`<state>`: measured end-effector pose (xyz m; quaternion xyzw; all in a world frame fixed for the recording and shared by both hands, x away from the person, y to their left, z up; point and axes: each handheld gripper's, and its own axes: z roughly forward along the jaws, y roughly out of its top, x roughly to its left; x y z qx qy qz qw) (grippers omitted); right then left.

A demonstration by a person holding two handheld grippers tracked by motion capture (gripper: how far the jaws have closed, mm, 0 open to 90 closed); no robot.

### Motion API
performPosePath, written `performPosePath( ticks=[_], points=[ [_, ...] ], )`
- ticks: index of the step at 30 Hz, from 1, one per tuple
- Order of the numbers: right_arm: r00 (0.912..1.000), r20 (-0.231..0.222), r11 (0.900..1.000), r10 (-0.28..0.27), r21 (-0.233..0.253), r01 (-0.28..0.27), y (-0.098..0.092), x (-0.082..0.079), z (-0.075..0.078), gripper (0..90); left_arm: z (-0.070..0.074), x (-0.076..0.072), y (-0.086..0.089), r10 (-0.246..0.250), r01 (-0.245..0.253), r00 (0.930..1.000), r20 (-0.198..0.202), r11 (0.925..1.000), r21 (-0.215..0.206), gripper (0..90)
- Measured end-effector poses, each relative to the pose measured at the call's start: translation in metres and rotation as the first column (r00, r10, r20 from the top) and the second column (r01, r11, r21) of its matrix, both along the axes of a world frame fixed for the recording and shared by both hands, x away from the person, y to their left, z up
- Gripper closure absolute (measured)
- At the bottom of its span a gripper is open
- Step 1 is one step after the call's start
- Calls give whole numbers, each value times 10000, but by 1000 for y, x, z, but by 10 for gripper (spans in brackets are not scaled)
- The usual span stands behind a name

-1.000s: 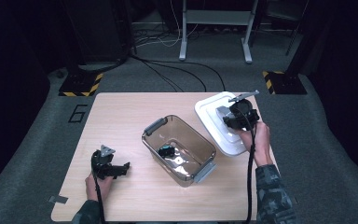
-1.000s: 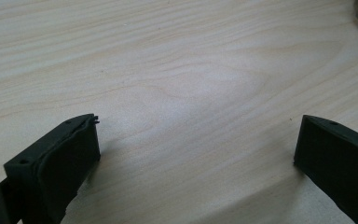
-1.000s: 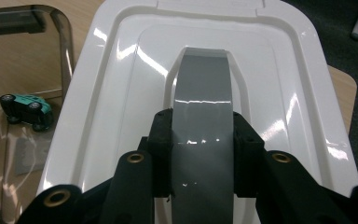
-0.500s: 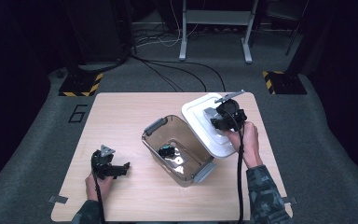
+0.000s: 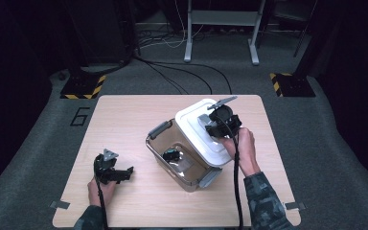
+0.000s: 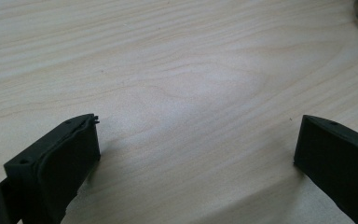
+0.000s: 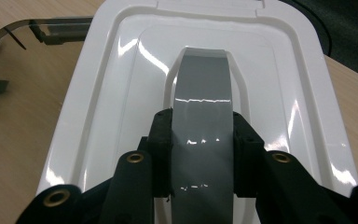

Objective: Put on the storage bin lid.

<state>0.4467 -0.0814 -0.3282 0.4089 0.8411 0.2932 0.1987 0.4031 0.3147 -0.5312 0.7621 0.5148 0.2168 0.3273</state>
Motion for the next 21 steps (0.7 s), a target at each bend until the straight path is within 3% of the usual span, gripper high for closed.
performPosePath(
  ticks=[11,21],
  points=[
    [9997,-167,9998,176,87,-175,19,-5,-3,669,0,0,0,-1,1,10000,-1,10000,4,0],
    [9975,-420,9983,575,20,-574,42,-9,-16,669,0,0,0,0,0,10000,-4,10000,0,0]
  ],
)
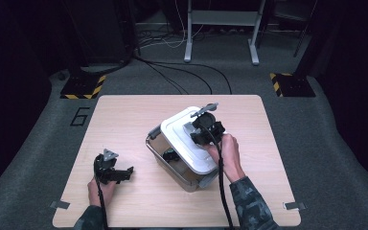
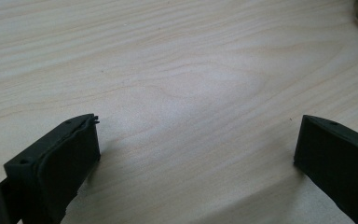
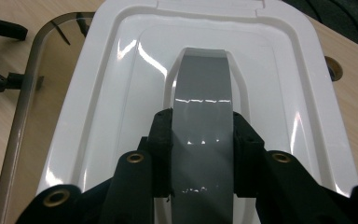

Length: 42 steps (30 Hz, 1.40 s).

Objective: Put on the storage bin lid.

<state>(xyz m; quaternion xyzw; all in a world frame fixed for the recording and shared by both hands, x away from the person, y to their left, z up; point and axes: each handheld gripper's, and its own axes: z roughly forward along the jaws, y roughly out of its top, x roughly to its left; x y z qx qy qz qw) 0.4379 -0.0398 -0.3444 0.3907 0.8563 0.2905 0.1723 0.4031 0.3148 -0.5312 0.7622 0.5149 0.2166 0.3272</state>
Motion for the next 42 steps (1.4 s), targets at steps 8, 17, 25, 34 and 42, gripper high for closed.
performPosePath(
  ticks=[8,17,25,34,42],
  points=[
    [9990,-9,9990,442,22,-442,11,-4,-5,669,0,0,0,-2,2,10000,-3,10000,-2,0],
    [9980,-224,9981,599,184,-595,21,-11,-9,669,0,0,0,3,-3,10000,1,10000,-4,0],
    [9972,-323,9973,672,320,-662,29,-13,-14,669,0,0,0,2,-2,10000,-2,10000,-4,0],
    [9960,-342,9966,821,93,-818,37,-16,-20,668,0,0,0,3,-3,10000,-4,10000,-12,0],
    [9931,-315,9934,1133,-153,-1138,35,-19,-26,668,0,0,0,-2,2,10000,-3,10000,-7,0]
  ],
)
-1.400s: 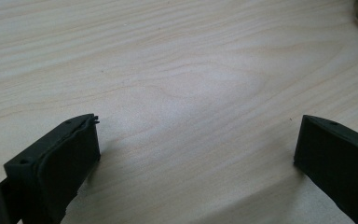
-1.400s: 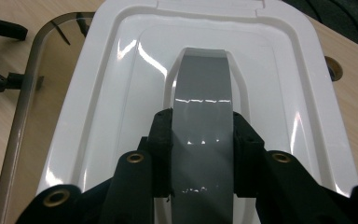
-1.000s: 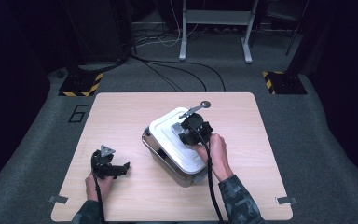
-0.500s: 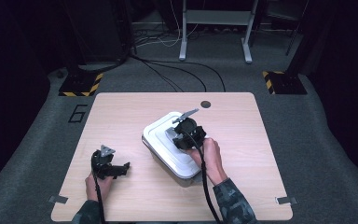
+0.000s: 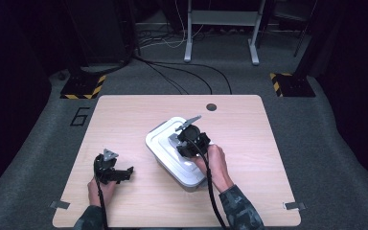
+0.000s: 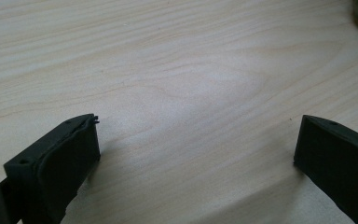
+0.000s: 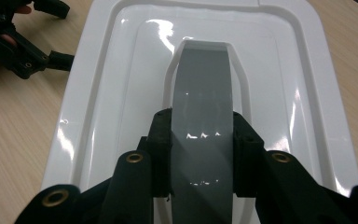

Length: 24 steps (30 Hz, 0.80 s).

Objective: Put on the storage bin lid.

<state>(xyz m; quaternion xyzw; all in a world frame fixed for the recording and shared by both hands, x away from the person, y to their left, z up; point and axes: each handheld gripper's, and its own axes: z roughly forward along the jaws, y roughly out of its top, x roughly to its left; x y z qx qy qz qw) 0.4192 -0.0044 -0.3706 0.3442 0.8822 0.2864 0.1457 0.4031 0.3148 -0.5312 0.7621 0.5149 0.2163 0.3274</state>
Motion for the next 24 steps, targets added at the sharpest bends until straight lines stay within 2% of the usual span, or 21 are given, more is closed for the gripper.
performPosePath(
  ticks=[5,11,14,16,17,19,20,21,24],
  points=[
    [10000,-31,10000,23,-7,-23,1,0,-1,668,0,0,0,2,-2,10000,-5,10000,-2,0],
    [9999,-147,9997,41,248,-37,0,2,-2,667,0,0,0,-1,1,10000,-3,10000,3,0],
    [9997,-170,9997,152,181,-149,0,2,-1,658,0,0,0,5,-5,10000,-7,10000,-5,0],
    [9994,-262,9997,226,134,-223,0,3,-1,559,0,0,0,2,-2,10000,-3,10000,-3,0],
    [9996,-205,9998,178,91,-176,0,3,-1,473,0,0,0,0,0,10000,-1,10000,1,0],
    [9997,-100,9997,232,120,-230,-1,2,2,415,0,0,0,0,0,10000,0,10000,2,0],
    [9997,-100,9997,232,120,-230,-1,2,2,415,0,0,0,0,0,10000,0,10000,2,0],
    [9999,19,9997,152,203,-153,-3,1,5,310,0,0,0,-1,1,10000,-1,10000,3,0],
    [9998,180,9992,84,378,-91,-7,1,11,204,0,0,0,5,-5,10000,-1,10000,-3,0]
  ],
)
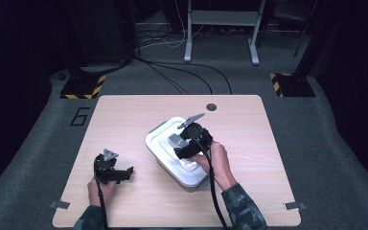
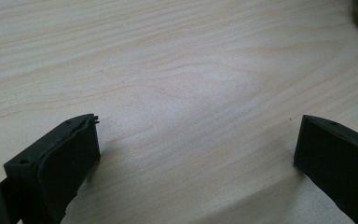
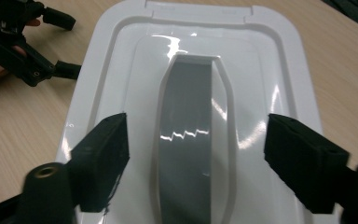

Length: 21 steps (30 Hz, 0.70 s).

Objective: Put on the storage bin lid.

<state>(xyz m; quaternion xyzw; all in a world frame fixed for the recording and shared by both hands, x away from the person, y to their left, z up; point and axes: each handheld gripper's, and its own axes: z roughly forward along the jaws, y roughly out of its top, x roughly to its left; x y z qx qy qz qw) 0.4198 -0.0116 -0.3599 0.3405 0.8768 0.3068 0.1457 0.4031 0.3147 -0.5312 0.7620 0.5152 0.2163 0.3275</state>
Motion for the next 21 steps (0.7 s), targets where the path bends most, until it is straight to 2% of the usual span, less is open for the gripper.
performPosePath(
  ticks=[3,6,10,13,15,16,18,21],
  points=[
    [9999,124,9999,32,143,-33,-8,0,6,137,0,0,0,-4,4,10000,-3,10000,3,0],
    [9996,247,9997,-159,203,154,-13,0,10,67,0,0,0,1,-1,10000,1,10000,2,0],
    [9988,398,9990,-275,353,261,-20,0,13,48,0,0,0,-2,2,10000,2,10000,1,0],
    [9969,493,9970,-610,502,585,-28,0,15,30,0,0,0,-7,7,10000,3,10000,9,0],
    [9953,323,9945,-916,546,897,-33,-1,16,24,0,0,0,-3,3,10000,1,10000,3,0],
    [9951,537,9954,-831,522,803,-36,1,16,20,0,0,0,-3,3,10000,-1,10000,3,0],
    [9934,446,9933,-1053,534,1029,-42,0,17,7,0,0,0,-3,3,10000,2,10000,4,0],
    [9908,585,9913,-1222,558,1189,-52,2,17,4,0,0,0,-4,4,10000,0,10000,5,0]
  ],
)
